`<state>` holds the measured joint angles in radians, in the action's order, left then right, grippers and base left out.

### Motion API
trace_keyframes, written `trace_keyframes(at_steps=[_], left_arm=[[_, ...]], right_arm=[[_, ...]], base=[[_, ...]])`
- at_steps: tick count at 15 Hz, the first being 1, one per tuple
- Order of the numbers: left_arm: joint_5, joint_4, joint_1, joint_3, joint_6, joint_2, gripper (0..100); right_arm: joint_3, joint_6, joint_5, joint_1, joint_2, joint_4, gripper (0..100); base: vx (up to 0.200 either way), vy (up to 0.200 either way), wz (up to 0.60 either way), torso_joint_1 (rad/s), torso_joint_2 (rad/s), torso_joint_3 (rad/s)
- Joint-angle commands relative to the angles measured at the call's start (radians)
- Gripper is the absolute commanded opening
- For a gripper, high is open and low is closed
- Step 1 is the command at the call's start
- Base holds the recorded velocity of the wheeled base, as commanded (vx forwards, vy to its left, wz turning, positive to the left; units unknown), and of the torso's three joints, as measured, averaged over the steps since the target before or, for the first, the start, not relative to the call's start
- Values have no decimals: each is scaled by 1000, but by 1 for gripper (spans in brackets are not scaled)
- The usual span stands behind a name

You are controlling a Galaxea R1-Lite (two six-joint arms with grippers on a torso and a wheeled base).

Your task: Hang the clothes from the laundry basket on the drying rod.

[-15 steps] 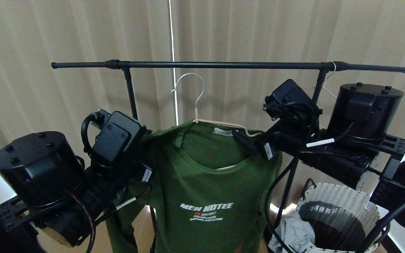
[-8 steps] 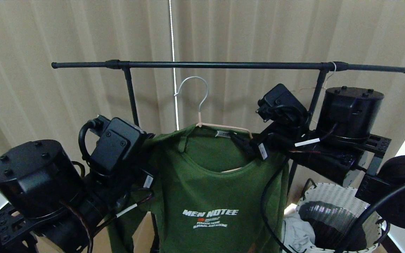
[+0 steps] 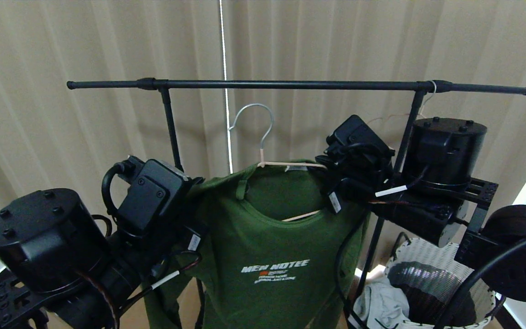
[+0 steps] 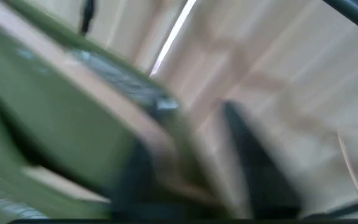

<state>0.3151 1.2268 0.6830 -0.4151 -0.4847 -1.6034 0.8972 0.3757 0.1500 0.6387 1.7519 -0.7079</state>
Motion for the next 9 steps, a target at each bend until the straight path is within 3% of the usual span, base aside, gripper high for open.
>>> trace_keyframes(at_steps=[1,9], left_arm=[[7,-1,3,1,0,0,0],[13,-3,-3,18,-15,8,0]], right_arm=[[-4,0,10,1,-2,-1,0],[-18,-1,11,1,-12,-1,0]], base=[[0,0,0,0,0,0],[0,0,0,0,0,0]])
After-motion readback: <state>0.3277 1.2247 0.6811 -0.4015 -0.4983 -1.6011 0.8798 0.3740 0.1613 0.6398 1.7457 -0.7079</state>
